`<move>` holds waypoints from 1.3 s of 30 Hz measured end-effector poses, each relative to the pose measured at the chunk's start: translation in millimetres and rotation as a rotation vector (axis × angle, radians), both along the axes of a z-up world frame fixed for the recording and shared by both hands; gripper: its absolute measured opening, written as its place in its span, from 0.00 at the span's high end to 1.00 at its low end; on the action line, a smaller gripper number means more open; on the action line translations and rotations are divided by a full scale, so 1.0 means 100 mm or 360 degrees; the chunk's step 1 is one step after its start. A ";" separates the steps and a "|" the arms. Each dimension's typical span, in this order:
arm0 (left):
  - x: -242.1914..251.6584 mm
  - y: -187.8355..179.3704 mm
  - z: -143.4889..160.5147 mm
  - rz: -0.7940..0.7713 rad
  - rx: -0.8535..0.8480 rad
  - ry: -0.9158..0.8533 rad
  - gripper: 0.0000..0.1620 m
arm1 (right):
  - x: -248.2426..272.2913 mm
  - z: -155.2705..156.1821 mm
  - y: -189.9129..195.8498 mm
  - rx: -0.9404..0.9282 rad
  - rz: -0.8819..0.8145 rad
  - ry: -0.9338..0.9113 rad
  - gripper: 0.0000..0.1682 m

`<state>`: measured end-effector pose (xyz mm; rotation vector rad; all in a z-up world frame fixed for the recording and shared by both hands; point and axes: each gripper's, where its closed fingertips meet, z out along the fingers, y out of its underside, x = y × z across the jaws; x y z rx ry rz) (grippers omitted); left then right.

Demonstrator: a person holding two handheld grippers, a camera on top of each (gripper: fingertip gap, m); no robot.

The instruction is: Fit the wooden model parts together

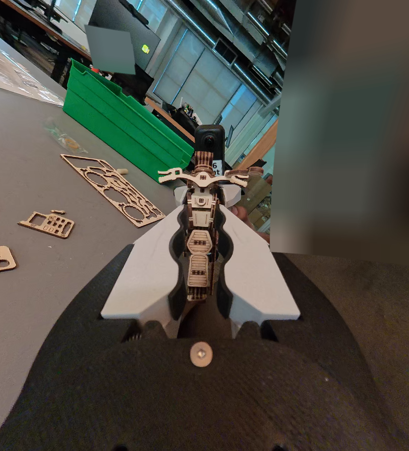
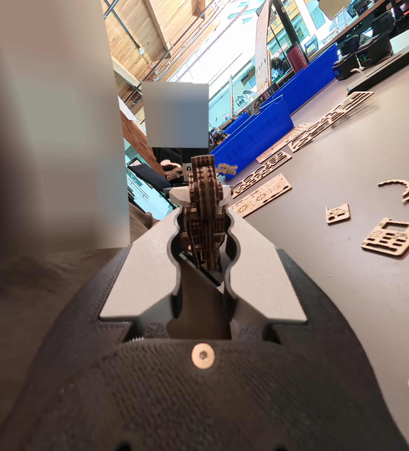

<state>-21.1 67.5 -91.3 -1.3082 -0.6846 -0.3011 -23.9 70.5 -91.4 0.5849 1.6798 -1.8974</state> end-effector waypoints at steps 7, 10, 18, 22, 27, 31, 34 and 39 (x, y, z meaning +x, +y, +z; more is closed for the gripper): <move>0.02 0.00 0.00 -0.0014 0.0009 0.0017 0.88 | 0.02 0.00 0.00 0.0011 0.0025 0.0002 0.82; 0.03 0.00 0.00 -0.0014 -0.0006 0.0040 0.88 | 0.03 0.00 0.00 0.0003 0.0044 -0.0021 0.83; 0.04 0.00 0.04 -0.0022 -0.0008 0.0101 0.88 | 0.04 0.03 -0.01 0.0052 0.0020 0.0104 0.83; 0.04 -0.01 0.05 -0.0033 0.0015 0.0091 0.88 | 0.04 0.04 -0.02 0.0028 0.0016 0.0085 0.83; 0.05 -0.01 0.06 -0.0034 0.0013 0.0106 0.88 | 0.05 0.05 -0.02 0.0017 0.0019 0.0103 0.83; 0.05 -0.01 0.05 -0.0040 0.0021 0.0090 0.88 | 0.06 0.04 -0.02 0.0075 0.0023 0.0149 0.83; 0.05 0.00 0.04 -0.0043 0.0015 0.0089 0.88 | 0.06 0.03 -0.01 0.0089 0.0027 0.0135 0.83; 0.05 0.00 0.05 -0.0050 0.0041 0.0061 0.88 | 0.05 0.04 -0.01 0.0090 0.0024 0.0129 0.83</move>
